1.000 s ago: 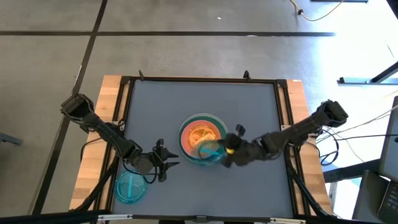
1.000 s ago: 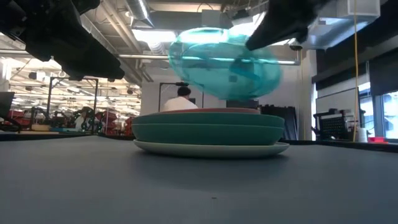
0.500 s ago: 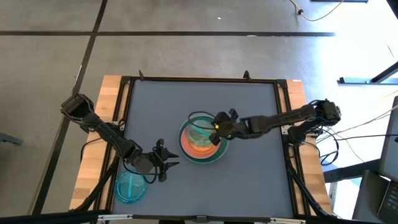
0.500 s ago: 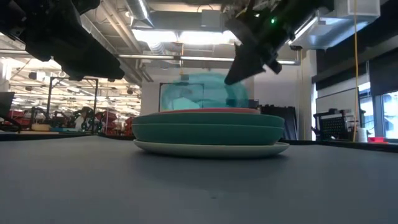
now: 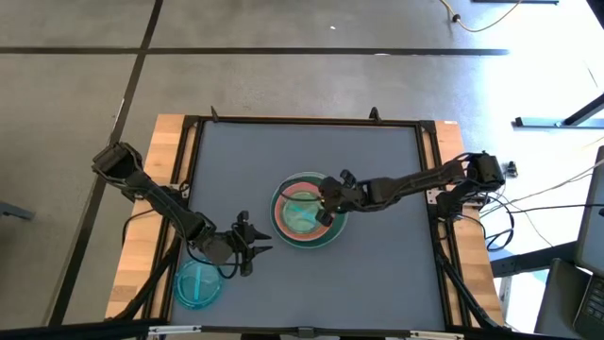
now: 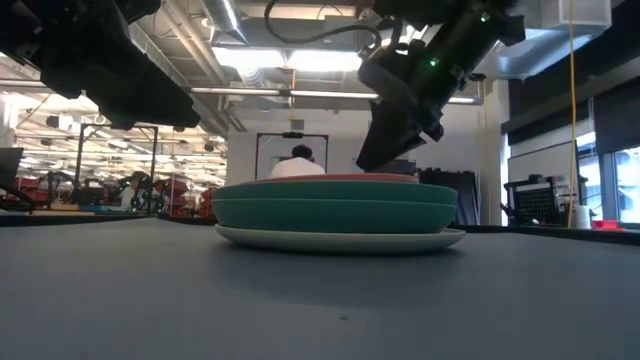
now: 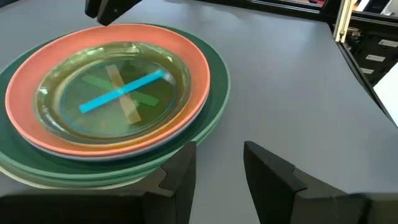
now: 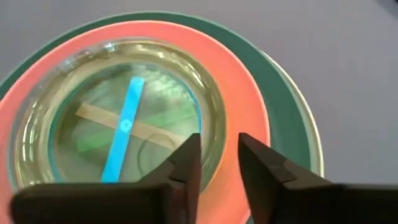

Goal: Stack plastic plates
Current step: Stack the right blue transparent plate on the orange transparent plate, then stack the blue transparent plate on the orange transparent plate

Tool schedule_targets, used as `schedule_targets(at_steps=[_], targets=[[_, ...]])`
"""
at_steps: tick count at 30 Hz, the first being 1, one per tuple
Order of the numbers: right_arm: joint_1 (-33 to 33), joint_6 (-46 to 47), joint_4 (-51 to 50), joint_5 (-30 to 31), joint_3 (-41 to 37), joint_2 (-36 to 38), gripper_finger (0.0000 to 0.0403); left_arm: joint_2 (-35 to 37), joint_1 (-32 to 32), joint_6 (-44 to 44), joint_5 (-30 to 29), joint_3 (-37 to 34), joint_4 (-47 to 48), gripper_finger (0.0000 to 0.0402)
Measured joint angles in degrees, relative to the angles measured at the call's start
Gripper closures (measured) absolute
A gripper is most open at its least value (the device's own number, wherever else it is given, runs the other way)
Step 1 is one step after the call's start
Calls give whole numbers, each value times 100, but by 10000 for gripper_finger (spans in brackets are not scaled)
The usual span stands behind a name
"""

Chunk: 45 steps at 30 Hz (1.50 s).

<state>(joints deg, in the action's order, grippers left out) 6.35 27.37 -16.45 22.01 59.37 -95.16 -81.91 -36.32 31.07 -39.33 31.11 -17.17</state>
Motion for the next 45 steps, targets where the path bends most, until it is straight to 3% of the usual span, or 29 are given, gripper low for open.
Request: schedule_targets(at_steps=[6,14,17,22,26,30,39,45], targets=[[163,-225,-410,107,199,348,255,0,1,-101,136,0,63,275],[1546,-670,-436,1153,197,511,247,193,0,-219,1990,0,697,275],[2074,-673,-401,1495,193,430,246,337,12,-308,2321,24,1036,275],[2824,-635,-250,1817,183,194,246,622,147,-276,2459,677,2670,275],[3235,-634,8,1980,122,-39,246,703,223,101,2634,1452,4510,275],[3456,-547,55,2006,122,-241,246,700,185,972,3357,1770,5590,275],[3488,-362,40,2007,120,-518,246,697,-381,2924,3794,1267,6477,275],[3488,-362,46,2095,120,-518,246,693,-544,3033,4086,821,6435,275]])
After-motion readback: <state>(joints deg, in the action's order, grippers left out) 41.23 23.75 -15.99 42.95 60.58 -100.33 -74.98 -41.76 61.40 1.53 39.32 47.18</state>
